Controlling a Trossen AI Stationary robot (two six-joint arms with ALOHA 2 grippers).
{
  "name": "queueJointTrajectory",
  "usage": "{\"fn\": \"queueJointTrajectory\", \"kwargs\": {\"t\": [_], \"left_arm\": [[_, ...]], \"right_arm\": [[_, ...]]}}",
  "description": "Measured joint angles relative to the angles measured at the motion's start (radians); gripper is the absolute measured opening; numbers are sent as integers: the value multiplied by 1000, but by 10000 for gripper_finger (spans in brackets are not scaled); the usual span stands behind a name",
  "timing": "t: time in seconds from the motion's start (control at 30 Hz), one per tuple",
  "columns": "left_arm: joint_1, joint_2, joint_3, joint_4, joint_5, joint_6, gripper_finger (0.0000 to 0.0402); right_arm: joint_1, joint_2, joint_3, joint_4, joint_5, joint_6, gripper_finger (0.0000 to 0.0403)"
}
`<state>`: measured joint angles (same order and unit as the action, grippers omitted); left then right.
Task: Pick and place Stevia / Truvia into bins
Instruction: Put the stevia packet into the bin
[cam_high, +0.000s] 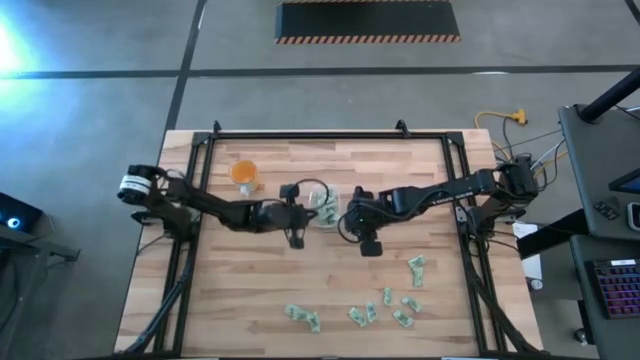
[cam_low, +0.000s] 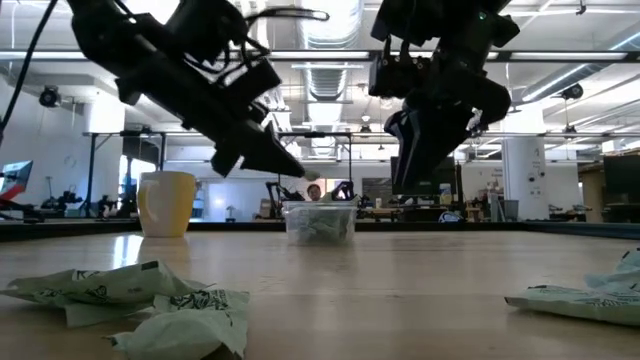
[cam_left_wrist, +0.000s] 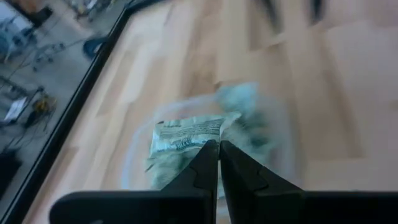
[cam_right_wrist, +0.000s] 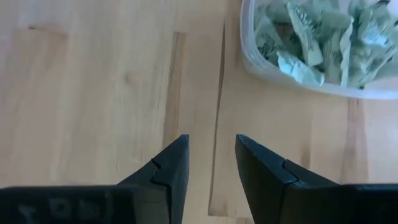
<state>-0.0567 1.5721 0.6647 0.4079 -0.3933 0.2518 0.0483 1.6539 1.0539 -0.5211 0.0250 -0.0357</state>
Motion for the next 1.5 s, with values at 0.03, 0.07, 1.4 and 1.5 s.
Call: {"fn": "queueJointTrajectory", "kwargs": {"t": [0.03, 0.07, 1.4, 1.5], "left_arm": [[21, 0, -1, -8, 2, 2, 0], [41, 0, -2, -7, 22, 13, 0], [146, -140, 0, -115, 303, -49, 185], [115, -177, -1, -173, 318, -85, 185]], "right_arm": [[0, 0, -5, 2, 0, 6, 120], [0, 0, -10, 3, 0, 9, 121], [18, -64, -47, -86, 4, 182, 121], [56, -114, -77, -119, 5, 279, 121]]}}
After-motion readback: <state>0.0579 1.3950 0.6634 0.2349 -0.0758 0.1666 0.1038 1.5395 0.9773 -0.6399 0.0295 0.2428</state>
